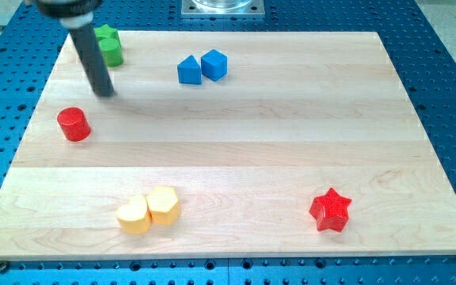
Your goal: Separate the green blocks from each other
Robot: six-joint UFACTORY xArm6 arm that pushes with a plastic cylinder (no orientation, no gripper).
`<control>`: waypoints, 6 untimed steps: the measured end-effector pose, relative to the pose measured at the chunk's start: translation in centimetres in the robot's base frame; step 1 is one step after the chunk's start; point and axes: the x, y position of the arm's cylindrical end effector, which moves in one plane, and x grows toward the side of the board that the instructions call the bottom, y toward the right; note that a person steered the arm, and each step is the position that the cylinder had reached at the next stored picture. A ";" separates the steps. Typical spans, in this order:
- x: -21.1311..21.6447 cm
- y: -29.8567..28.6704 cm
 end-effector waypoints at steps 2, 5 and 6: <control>-9.0 -4.6; -2.0 4.2; -3.0 1.3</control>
